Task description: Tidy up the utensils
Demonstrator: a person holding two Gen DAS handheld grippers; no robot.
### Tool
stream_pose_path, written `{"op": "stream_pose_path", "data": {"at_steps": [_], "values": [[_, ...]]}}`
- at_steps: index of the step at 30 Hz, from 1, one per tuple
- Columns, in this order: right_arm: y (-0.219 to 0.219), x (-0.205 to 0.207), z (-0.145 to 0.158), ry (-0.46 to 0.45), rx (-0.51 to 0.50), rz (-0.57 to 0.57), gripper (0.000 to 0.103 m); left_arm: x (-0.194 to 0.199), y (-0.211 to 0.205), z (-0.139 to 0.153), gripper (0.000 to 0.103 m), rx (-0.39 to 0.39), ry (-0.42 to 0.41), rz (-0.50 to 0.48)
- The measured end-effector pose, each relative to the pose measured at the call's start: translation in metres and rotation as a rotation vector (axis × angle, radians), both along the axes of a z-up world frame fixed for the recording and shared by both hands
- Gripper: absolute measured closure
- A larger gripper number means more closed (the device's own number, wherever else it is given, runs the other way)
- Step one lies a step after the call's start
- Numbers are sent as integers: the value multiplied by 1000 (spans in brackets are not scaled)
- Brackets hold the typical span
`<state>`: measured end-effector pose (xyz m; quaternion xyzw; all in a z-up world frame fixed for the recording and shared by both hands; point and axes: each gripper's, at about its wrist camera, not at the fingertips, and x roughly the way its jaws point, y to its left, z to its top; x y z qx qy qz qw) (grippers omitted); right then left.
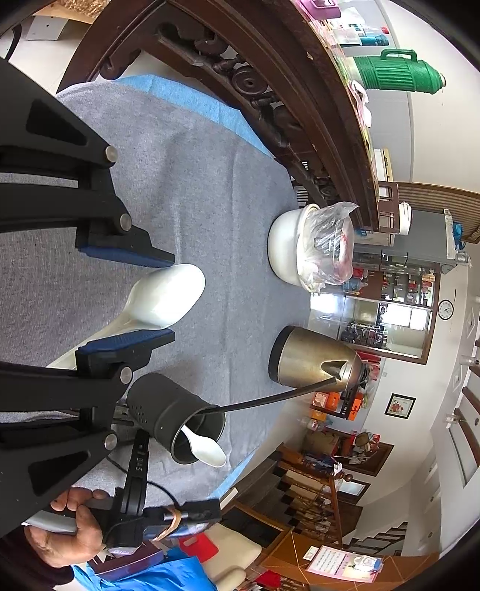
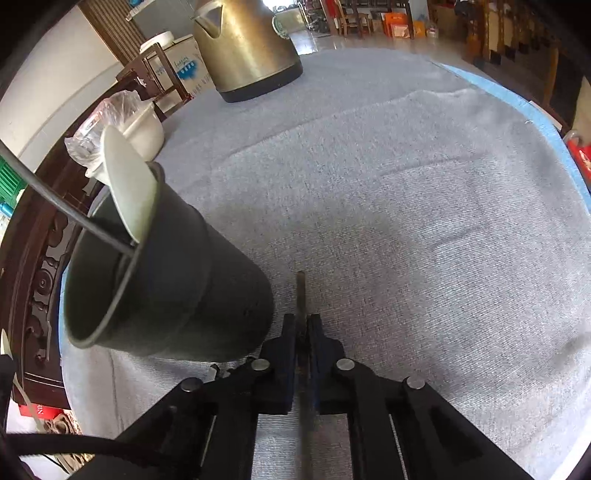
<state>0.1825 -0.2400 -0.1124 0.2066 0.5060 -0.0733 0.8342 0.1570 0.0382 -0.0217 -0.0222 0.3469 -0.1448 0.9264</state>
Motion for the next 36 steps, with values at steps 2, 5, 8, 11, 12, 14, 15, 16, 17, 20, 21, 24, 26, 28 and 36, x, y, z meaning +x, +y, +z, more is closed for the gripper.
{"op": "stream_pose_path", "data": {"at_steps": [2, 5, 8, 11, 12, 14, 15, 16, 17, 20, 21, 24, 26, 28, 36], "values": [[-5, -8, 4, -33, 10, -9, 97, 0, 0, 1, 68, 4, -3, 3], [-14, -24, 18, -106, 33, -18, 97, -1, 0, 2, 68, 8, -2, 5], [-23, -42, 32, -175, 57, -32, 97, -2, -3, 4, 68, 10, -6, 3], [-33, -61, 52, -279, 92, -52, 97, -5, -8, 8, 68, 13, -15, -7], [-36, -68, 61, -323, 102, -58, 97, -6, -11, 11, 68, 17, -23, -11], [-40, -82, 79, -410, 121, -66, 97, -6, -16, 19, 68, 16, -39, -19], [-40, -87, 87, -443, 124, -69, 97, -6, -18, 23, 68, 14, -49, -21], [-40, -94, 98, -488, 124, -76, 97, -5, -20, 28, 68, 14, -63, -20], [-39, -94, 105, -517, 123, -81, 97, -5, -22, 34, 68, 15, -81, -16], [-40, -107, 133, -633, 133, -106, 97, 0, -29, 48, 68, 13, -120, -3], [-39, -108, 139, -656, 137, -111, 97, 2, -31, 52, 68, 10, -127, 2], [-40, -119, 164, -777, 159, -136, 97, 12, -39, 61, 68, -10, -142, 13], [-38, -123, 179, -858, 157, -157, 97, 18, -45, 67, 68, -18, -167, 31], [-35, -125, 192, -938, 138, -186, 97, 22, -52, 69, 67, -22, -184, 39], [-12, -102, 209, -1086, 12, -304, 97, 37, -83, 69, 67, -4, -289, 83]]}}
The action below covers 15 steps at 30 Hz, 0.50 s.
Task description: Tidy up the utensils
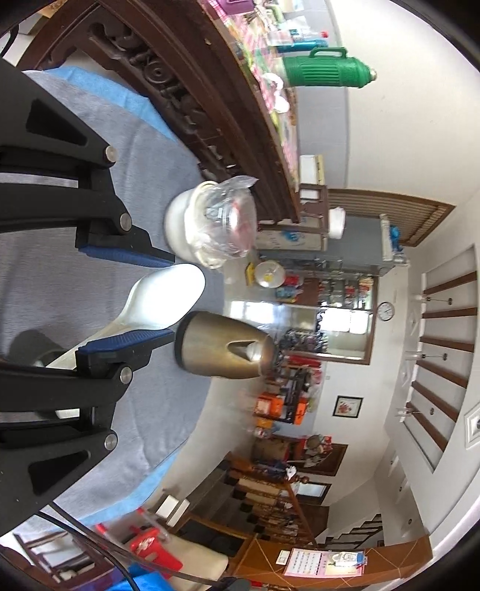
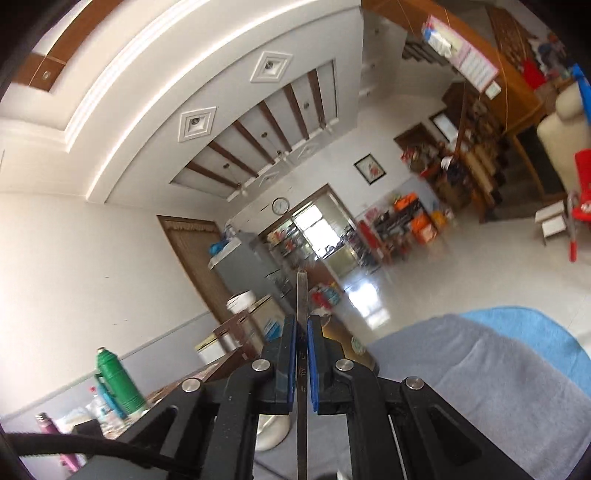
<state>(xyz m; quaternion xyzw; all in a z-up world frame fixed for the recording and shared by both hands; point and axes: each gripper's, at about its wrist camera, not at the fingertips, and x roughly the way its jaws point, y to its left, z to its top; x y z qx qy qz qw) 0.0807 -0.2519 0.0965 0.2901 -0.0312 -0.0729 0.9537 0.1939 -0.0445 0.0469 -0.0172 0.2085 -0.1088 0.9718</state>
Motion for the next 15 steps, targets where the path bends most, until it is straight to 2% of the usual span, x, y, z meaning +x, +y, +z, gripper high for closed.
{"op": "stream_pose_path", "data": {"at_steps": [7, 9, 13, 15], "values": [[29, 35, -3, -2, -87, -91, 97, 19, -21, -18, 67, 49, -18, 34], [39, 43, -7, 1, -141, -124, 97, 23, -27, -26, 67, 72, -14, 41], [52, 47, -16, 9, -240, -149, 96, 26, -36, -43, 68, 115, -5, 33], [56, 50, -18, 14, -256, -138, 96, 25, -40, -48, 68, 137, -6, 22]]}}
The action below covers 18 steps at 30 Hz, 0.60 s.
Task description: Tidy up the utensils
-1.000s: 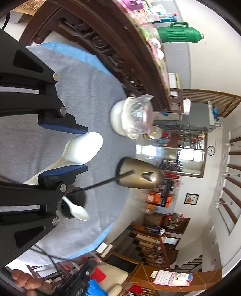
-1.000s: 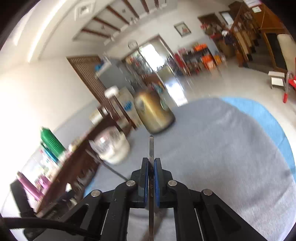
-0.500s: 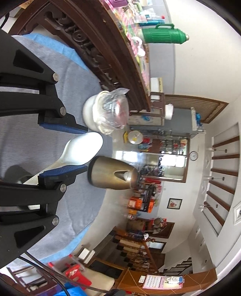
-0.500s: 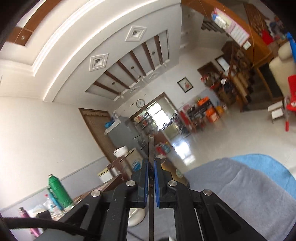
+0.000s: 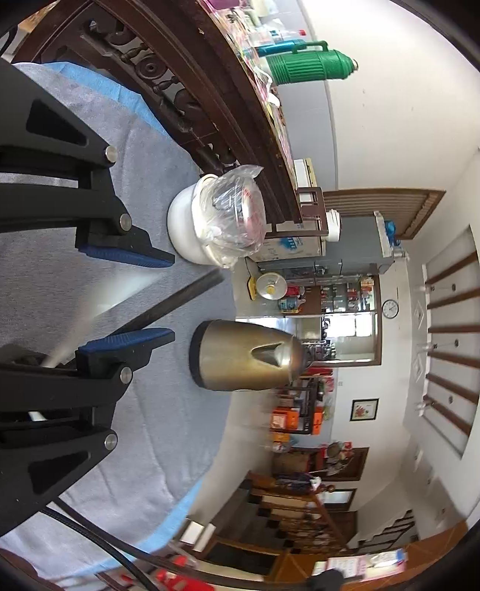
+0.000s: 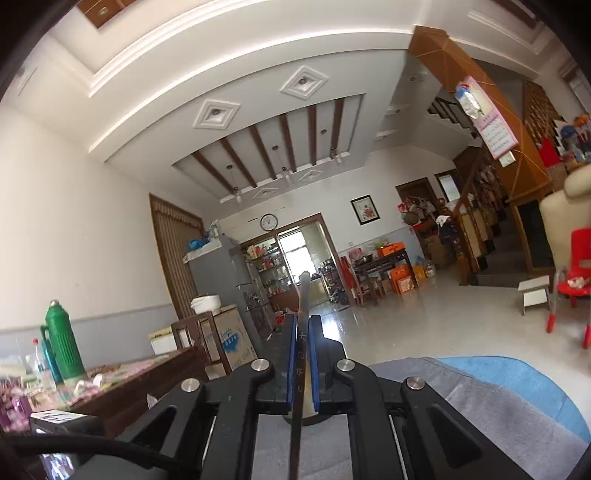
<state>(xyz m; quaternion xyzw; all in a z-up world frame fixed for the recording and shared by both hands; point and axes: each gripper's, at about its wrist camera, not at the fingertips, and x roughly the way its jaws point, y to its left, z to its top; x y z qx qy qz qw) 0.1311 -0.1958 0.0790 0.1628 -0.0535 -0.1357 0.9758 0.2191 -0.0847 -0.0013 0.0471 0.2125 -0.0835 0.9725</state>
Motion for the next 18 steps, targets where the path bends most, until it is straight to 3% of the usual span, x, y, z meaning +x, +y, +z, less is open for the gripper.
{"op": "stream_pose_path", "data": {"at_steps": [10, 18], "values": [[-17, 5, -4, 20, 40, -5, 97, -3, -1, 0, 68, -12, 20, -62], [-14, 8, -1, 33, 28, 19, 97, 0, 58, 11, 67, -178, 75, -44]]}}
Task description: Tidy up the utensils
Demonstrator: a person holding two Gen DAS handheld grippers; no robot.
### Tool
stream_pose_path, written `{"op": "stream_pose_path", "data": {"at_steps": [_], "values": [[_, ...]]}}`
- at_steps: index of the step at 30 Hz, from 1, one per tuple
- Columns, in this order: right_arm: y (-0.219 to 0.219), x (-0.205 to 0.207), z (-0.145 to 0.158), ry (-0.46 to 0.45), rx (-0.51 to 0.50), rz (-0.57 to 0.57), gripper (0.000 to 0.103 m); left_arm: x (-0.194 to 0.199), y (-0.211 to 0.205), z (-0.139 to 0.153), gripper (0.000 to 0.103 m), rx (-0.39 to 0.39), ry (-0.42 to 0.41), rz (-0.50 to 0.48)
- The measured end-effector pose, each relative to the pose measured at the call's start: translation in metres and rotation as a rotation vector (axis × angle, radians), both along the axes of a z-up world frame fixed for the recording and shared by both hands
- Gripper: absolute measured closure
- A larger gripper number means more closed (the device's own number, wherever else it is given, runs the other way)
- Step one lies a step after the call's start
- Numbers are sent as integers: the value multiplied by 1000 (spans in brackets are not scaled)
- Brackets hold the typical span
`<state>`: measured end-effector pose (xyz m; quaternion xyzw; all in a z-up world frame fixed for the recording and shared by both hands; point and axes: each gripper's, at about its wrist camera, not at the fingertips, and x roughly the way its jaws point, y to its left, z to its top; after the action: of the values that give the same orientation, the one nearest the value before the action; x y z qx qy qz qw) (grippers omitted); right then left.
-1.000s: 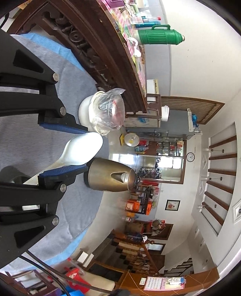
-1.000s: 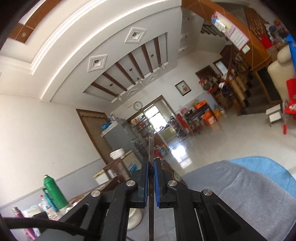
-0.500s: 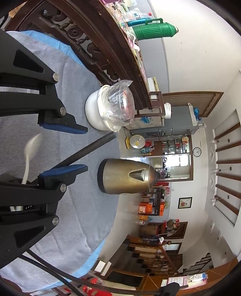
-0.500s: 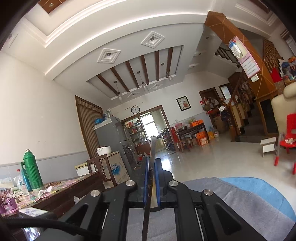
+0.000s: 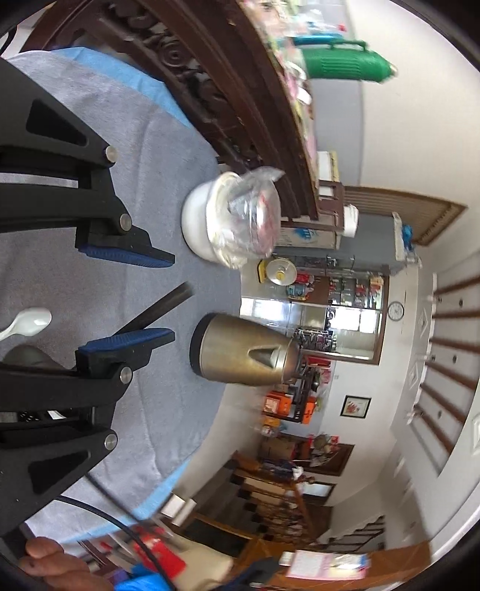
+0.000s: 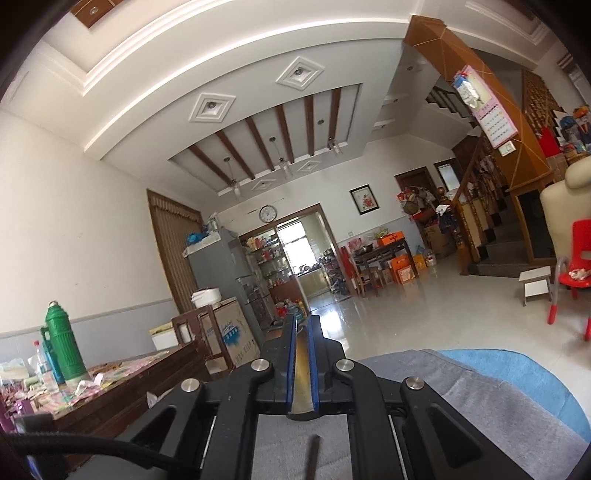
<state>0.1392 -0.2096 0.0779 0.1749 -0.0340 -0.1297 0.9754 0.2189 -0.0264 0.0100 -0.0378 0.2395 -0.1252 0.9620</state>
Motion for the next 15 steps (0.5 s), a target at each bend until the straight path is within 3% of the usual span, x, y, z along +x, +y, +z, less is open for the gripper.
{"op": "stream_pose_path", "data": {"at_steps": [8, 12, 15], "values": [[-23, -29, -22, 65, 142, 121, 92, -1, 44, -29, 62, -53, 149, -19], [-49, -55, -50, 103, 214, 91, 63, -9, 42, -27, 62, -44, 127, -45], [-65, -63, -78, 184, 261, 62, 59, -10, 29, -19, 62, -26, 112, -80]]}}
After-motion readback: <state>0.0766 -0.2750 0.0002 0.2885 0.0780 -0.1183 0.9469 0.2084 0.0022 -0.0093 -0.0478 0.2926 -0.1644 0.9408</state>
